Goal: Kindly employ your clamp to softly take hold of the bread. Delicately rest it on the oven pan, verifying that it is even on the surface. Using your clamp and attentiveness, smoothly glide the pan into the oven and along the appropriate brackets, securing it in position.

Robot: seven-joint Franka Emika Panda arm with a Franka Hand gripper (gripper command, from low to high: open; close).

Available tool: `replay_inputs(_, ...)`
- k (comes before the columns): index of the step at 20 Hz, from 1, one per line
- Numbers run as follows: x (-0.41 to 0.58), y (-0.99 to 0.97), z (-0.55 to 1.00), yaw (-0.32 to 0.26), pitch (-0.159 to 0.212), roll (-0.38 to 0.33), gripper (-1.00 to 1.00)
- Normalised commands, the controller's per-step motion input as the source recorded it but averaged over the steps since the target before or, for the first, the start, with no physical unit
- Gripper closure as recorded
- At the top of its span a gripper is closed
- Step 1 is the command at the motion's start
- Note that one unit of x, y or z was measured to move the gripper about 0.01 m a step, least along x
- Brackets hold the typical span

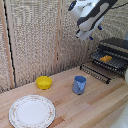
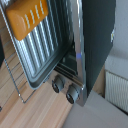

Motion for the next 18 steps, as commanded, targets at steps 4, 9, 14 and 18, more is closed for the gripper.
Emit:
replay_inputs(4,0.111,0.03,-0.33,0.309,0.091,-0.126,-1.0)
replay_inputs(9,0.107,0.07,-0.29,0.285,0.107,-0.142,-1.0)
replay_inputs(14,0.002,0.23,-0.23,0.141,0.197,-0.285,-1.0)
replay_inputs(18,-0.003,0.38,-0.18,0.049,0.23,-0.329,-1.0)
